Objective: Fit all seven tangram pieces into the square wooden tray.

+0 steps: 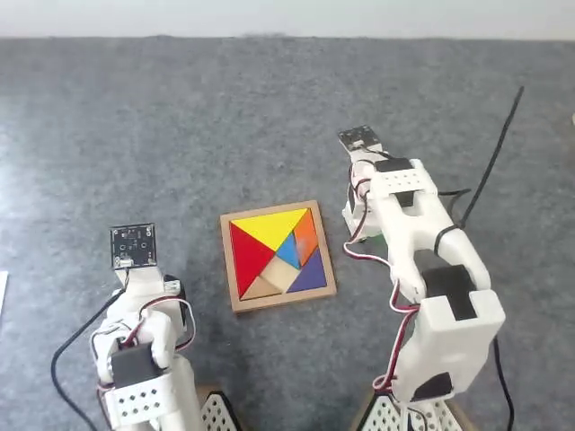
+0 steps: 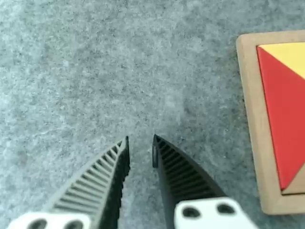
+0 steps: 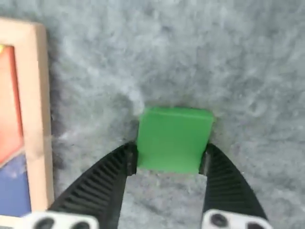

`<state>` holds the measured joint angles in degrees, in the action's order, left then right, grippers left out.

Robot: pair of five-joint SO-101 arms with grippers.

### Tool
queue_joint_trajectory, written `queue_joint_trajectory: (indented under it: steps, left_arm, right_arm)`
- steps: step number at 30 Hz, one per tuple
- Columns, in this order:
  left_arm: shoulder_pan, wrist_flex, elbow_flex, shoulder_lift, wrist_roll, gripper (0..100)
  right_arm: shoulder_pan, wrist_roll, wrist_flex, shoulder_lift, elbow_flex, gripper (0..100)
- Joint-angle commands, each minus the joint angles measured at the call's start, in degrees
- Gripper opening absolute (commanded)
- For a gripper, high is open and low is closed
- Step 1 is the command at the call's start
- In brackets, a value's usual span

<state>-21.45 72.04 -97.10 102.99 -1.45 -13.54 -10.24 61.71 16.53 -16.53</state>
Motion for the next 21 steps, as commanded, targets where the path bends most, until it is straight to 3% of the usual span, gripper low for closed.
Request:
queue_joint_trajectory:
  steps: [1,21]
  left_arm:
    - [-0.4,0.2,0.7,1.1,-0.1,8]
    - [-0.4,0.2,0.7,1.1,-0.1,8]
  right_arm:
    - [0.6,-1.6,-1.1,-0.3,2.9,17.2]
    - [-4.0,-6.5,7.5,-18.8,0.4,17.2]
